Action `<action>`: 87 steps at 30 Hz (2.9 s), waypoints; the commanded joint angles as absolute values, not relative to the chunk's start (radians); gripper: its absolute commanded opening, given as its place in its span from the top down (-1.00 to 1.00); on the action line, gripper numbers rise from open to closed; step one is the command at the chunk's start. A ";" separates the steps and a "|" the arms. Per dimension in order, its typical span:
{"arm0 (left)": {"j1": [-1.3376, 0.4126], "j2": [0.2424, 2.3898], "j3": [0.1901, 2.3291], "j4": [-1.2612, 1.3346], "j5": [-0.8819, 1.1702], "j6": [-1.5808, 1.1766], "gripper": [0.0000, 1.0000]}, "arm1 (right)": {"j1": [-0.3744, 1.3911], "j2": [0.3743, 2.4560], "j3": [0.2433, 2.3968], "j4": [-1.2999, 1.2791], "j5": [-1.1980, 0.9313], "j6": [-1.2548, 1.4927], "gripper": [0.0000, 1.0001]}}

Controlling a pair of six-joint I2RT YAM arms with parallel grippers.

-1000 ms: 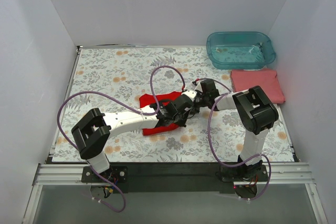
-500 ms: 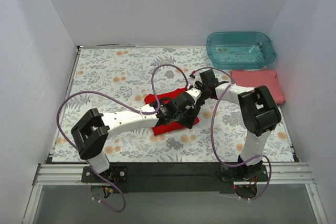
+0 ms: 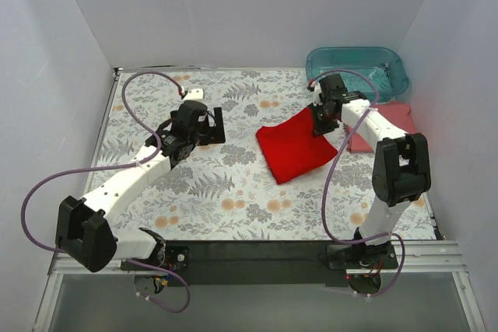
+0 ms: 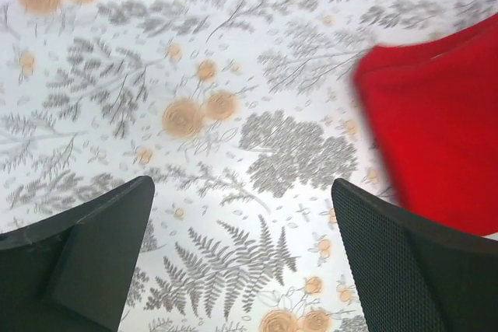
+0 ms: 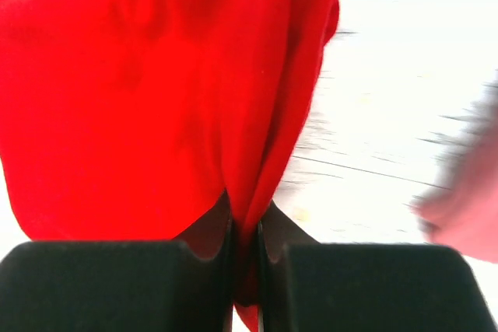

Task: Fold and stack the t-shirts
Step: Neatly place the folded tshirt to the corner

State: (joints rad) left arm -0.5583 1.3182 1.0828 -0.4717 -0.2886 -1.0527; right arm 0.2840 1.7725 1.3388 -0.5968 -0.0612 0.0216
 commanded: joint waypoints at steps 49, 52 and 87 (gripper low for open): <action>-0.419 1.312 0.876 -0.426 -0.508 -1.144 -0.95 | -0.230 1.988 1.663 -0.560 0.419 -0.149 0.91; -0.417 1.318 0.874 -0.423 -0.505 -1.147 -0.95 | -0.230 2.014 1.654 -0.540 0.463 -0.149 0.83; -0.416 1.092 0.946 -0.532 -0.468 -1.272 -0.96 | -0.020 1.034 1.309 -0.549 0.581 0.209 -0.97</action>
State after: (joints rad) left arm -0.4210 1.1912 0.8787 -0.4690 -0.4690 -1.2171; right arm -0.1402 1.1023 1.3514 -0.5694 0.4728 0.2153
